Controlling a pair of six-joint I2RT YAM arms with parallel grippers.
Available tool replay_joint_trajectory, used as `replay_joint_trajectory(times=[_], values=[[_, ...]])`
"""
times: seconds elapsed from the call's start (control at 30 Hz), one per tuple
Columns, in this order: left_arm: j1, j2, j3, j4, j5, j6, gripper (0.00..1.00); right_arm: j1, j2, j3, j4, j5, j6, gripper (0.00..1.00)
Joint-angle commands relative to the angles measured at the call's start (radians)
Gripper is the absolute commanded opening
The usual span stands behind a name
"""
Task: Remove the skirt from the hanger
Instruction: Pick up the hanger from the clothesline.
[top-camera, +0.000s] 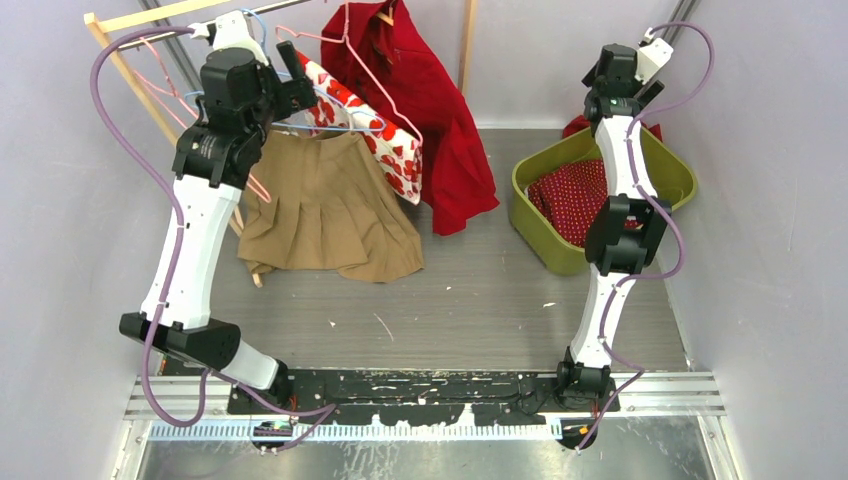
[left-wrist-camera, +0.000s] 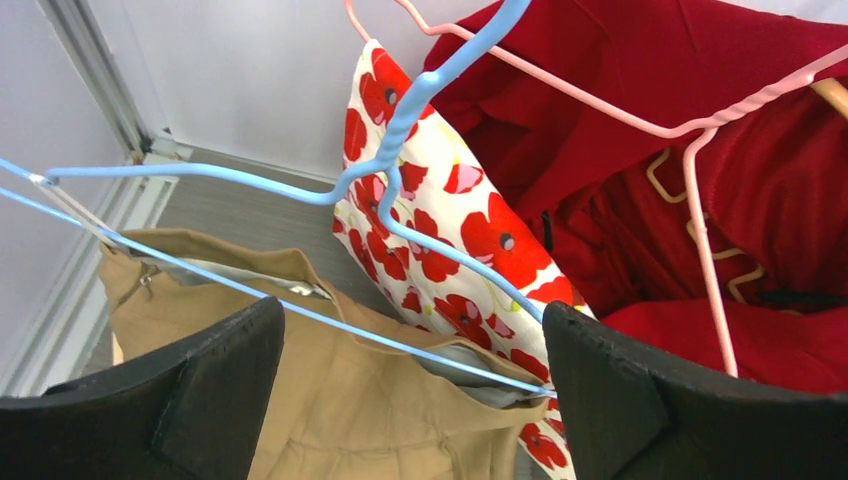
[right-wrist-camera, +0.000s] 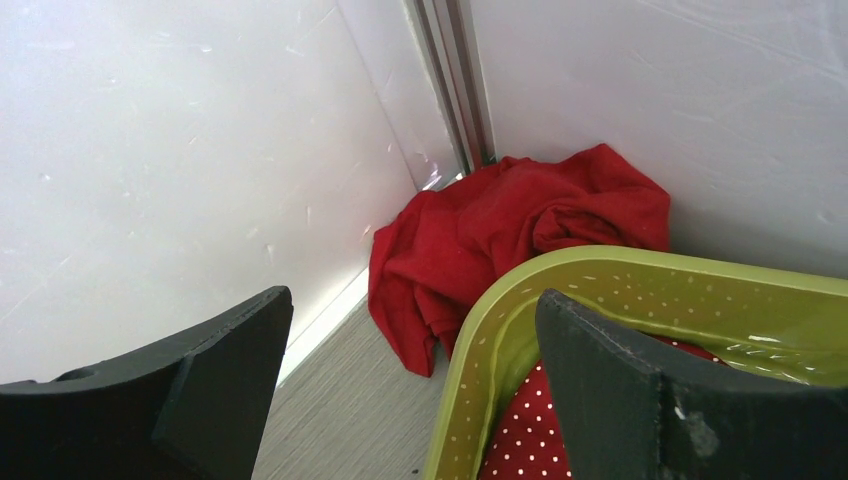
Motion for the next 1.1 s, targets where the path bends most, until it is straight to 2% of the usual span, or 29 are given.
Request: replay_joint_trajectory(times=[0.0, 0.17, 0.3, 0.57, 0.73, 1.07], values=[[-0.008, 0.012, 0.027, 0.084, 0.001, -0.049, 0.99, -0.006, -0.032, 0.037, 0.038, 0.003, 0.017, 0.96], [-0.010, 0.056, 0.058, 0.106, 0.023, -0.077, 0.99, -0.011, -0.024, 0.039, 0.038, -0.001, 0.022, 0.96], [-0.023, 0.072, 0.064, 0.126, -0.013, -0.080, 0.99, -0.019, -0.016, 0.042, 0.037, -0.006, 0.027, 0.96], [-0.077, 0.064, 0.038, 0.125, -0.199, -0.014, 1.00, -0.031, -0.007, 0.042, 0.034, -0.011, 0.041, 0.95], [-0.083, 0.038, 0.028, 0.066, -0.331, 0.022, 1.00, -0.032, -0.011, 0.044, 0.033, -0.005, 0.045, 0.96], [-0.083, 0.004, 0.006, -0.038, -0.467, 0.044, 0.99, -0.033, -0.049, 0.010, 0.016, 0.006, 0.050, 0.95]])
